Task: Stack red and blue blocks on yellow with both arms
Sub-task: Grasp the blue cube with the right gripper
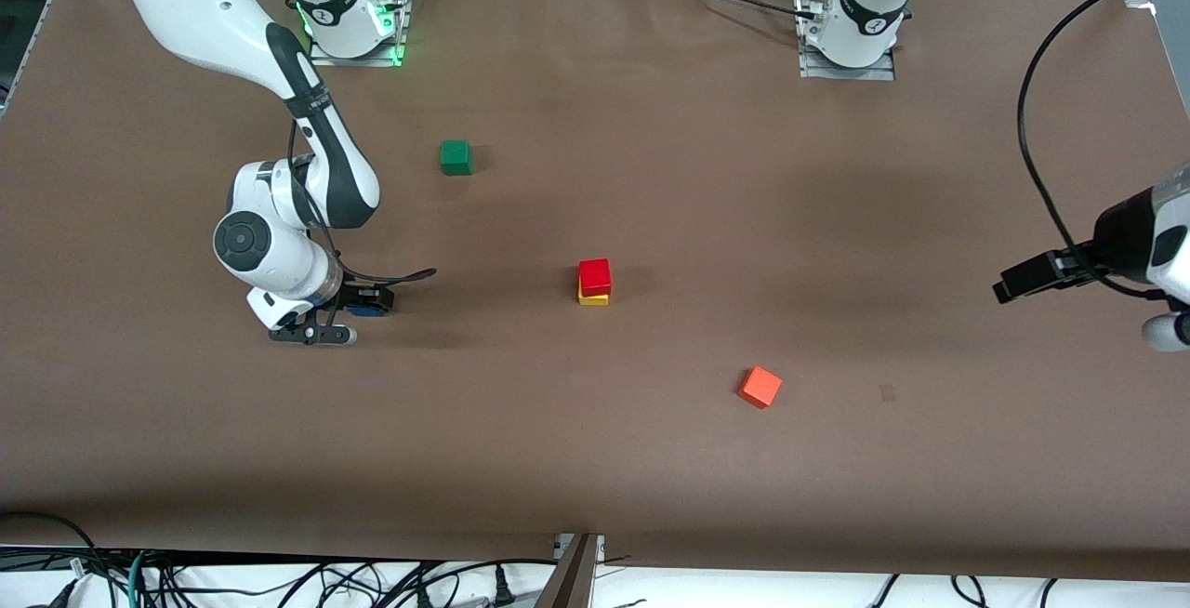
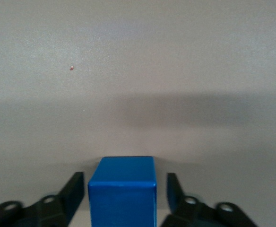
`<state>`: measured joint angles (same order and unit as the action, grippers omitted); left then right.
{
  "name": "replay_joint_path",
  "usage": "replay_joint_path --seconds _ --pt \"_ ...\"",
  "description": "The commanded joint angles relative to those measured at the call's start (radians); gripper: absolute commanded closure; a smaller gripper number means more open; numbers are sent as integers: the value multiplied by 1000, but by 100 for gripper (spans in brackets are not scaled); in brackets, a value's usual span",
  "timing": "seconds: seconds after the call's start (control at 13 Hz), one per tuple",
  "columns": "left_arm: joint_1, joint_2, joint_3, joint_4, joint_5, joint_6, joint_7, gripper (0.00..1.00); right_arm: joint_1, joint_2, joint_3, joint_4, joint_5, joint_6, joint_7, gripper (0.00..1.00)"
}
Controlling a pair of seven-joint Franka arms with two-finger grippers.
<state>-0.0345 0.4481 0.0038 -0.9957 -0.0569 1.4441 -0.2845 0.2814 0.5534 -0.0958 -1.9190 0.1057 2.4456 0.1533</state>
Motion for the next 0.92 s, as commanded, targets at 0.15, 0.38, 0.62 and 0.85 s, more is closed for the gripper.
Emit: replay_joint_path --seconds 0.15,0.38,0.62,0.85 --pt "-7 -37 -11 -38 34 -45 31 0 1 -39 31 44 17 -112 18 66" --pt "2 -72 -16 -70 74 -48 44 0 19 -47 82 214 20 -349 87 63" --pt "60 -236 -11 -306 63 19 137 0 53 -47 174 334 17 -467 256 63" --pt "62 -324 -18 -444 74 73 166 0 192 -35 185 388 8 -458 330 63"
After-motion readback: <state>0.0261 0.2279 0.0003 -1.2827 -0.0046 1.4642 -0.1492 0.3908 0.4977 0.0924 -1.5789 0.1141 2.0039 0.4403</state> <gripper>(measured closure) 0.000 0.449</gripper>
